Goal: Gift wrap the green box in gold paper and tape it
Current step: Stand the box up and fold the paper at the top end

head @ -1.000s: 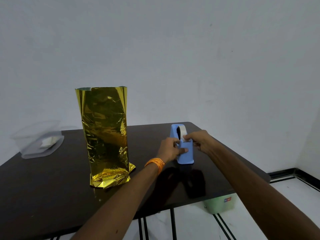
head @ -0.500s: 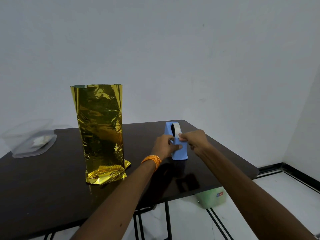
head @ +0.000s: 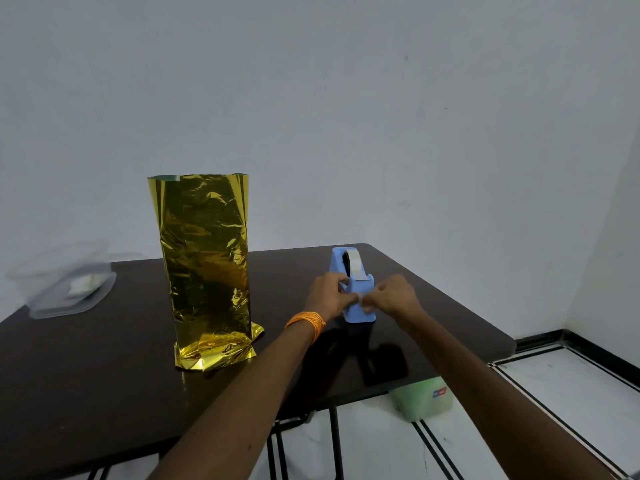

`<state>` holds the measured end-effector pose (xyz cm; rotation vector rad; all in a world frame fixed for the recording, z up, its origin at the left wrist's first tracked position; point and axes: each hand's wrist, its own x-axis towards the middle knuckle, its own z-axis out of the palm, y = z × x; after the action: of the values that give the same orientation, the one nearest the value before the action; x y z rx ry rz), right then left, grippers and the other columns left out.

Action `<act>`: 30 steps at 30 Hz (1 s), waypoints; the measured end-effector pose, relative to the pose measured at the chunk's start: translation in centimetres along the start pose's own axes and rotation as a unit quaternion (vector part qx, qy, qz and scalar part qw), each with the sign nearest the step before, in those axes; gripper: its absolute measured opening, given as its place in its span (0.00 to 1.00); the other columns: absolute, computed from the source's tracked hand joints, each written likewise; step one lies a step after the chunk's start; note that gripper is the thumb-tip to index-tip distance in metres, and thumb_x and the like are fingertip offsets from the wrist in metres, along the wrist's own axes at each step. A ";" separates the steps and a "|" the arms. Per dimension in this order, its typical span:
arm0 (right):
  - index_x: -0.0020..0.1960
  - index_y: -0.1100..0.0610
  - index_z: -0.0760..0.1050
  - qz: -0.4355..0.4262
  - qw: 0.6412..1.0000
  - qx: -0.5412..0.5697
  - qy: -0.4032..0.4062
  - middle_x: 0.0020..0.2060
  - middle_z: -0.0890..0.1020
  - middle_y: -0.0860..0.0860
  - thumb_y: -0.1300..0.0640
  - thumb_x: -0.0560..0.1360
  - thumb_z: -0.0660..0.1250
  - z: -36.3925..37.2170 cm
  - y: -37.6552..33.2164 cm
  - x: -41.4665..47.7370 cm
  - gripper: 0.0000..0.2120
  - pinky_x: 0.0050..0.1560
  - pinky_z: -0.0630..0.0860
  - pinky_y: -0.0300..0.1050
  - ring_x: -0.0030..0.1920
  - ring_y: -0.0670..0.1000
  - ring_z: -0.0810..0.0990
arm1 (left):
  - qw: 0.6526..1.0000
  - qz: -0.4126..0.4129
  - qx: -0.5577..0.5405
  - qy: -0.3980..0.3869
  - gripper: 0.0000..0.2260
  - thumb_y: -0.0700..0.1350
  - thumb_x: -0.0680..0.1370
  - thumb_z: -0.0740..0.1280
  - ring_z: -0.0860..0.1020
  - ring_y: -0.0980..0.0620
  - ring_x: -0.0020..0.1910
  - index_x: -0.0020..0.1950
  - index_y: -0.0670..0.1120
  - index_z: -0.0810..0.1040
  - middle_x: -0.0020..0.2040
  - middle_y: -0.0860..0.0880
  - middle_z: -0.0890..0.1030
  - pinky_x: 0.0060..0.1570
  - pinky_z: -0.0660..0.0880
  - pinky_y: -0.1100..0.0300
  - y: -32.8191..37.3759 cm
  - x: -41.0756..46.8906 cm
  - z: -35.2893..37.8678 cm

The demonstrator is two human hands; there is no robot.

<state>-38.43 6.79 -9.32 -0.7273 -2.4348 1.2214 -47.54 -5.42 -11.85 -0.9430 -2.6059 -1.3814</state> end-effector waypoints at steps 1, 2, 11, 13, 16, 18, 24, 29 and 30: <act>0.31 0.63 0.79 0.000 1.000 -0.005 0.002 0.29 0.80 0.53 0.64 0.65 0.75 0.2 0.6 -0.2 0.07 0.28 0.67 0.38 0.31 0.47 0.75 | 1.000 -0.001 -0.003 -0.002 0.22 0.51 0.71 0.77 0.82 0.45 0.48 0.61 0.42 0.79 0.52 0.42 0.83 0.47 0.82 0.50 0.0 0.0 0.0; 0.33 0.64 0.80 -0.008 1.000 -0.001 0.016 0.31 0.82 0.54 0.63 0.67 0.75 0.2 1.2 -0.4 0.06 0.29 0.70 0.38 0.33 0.48 0.77 | 1.000 -0.001 -0.005 -0.007 0.23 0.50 0.71 0.77 0.82 0.45 0.48 0.62 0.42 0.79 0.52 0.42 0.82 0.48 0.81 0.50 0.0 0.0 0.0; 0.53 0.57 0.82 -0.028 0.958 0.245 -0.146 0.48 0.84 0.53 0.50 0.78 0.66 -3.6 -2.8 -2.1 0.12 0.44 0.73 0.43 0.44 0.50 0.78 | 0.997 0.034 0.068 0.024 0.20 0.42 0.75 0.72 0.80 0.53 0.43 0.66 0.49 0.75 0.43 0.51 0.82 0.46 0.76 0.61 -0.3 -1.5 -4.9; 0.52 0.57 0.83 -0.017 0.933 0.310 -0.181 0.51 0.83 0.54 0.50 0.78 0.66 -3.5 -4.1 -1.7 0.12 0.48 0.76 0.45 0.49 0.52 0.79 | 0.996 0.043 0.042 0.068 0.18 0.40 0.75 0.70 0.79 0.55 0.41 0.65 0.49 0.75 0.43 0.52 0.82 0.42 0.75 0.64 0.7 -1.9 -7.8; 0.51 0.58 0.83 -0.020 0.911 0.358 -0.204 0.51 0.84 0.55 0.49 0.78 0.66 -2.8 -6.4 -1.5 0.13 0.49 0.77 0.46 0.51 0.53 0.80 | 0.987 0.067 0.005 0.145 0.15 0.39 0.74 0.69 0.82 0.52 0.40 0.60 0.51 0.78 0.43 0.50 0.82 0.41 0.82 0.53 2.7 -2.7 -12.1; 0.52 0.59 0.83 -0.036 0.898 0.382 -0.215 0.52 0.84 0.56 0.50 0.78 0.65 -2.2 -7.7 -1.6 0.14 0.51 0.77 0.47 0.51 0.54 0.81 | 0.980 0.096 -0.018 0.171 0.13 0.39 0.75 0.68 0.82 0.51 0.39 0.58 0.50 0.79 0.43 0.50 0.82 0.40 0.83 0.50 4.1 -3.3 -14.3; 0.52 0.59 0.82 -0.119 0.870 0.425 -0.220 0.58 0.82 0.60 0.52 0.79 0.64 0.4 -12.2 -2.8 0.13 0.62 0.76 0.53 0.59 0.59 0.82 | 0.950 0.196 -0.056 0.236 0.10 0.40 0.79 0.67 0.83 0.55 0.39 0.60 0.47 0.79 0.44 0.49 0.82 0.37 0.82 0.59 9.0 -7.0 -21.1; 0.57 0.58 0.80 -0.201 0.852 0.430 -0.222 0.61 0.80 0.59 0.52 0.80 0.65 1.7 -15.6 -3.2 0.12 0.65 0.76 0.54 0.61 0.59 0.82 | 0.885 0.190 -0.025 0.425 0.08 0.42 0.78 0.66 0.81 0.56 0.41 0.56 0.49 0.79 0.41 0.53 0.81 0.40 0.79 0.61 8.1 -8.3 -27.6; 0.59 0.57 0.79 -0.222 0.855 0.415 -0.218 0.61 0.80 0.59 0.51 0.80 0.65 1.9 -16.2 -3.3 0.12 0.65 0.76 0.54 0.60 0.58 0.82 | 0.881 0.157 -0.028 0.445 0.08 0.42 0.78 0.66 0.80 0.57 0.41 0.57 0.49 0.78 0.41 0.54 0.80 0.41 0.78 0.61 7.3 -8.4 -28.6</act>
<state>-41.46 -4.51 2.51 0.3763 -1.8440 2.1223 -43.45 -28.34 8.12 -0.4992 -1.6554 -1.3531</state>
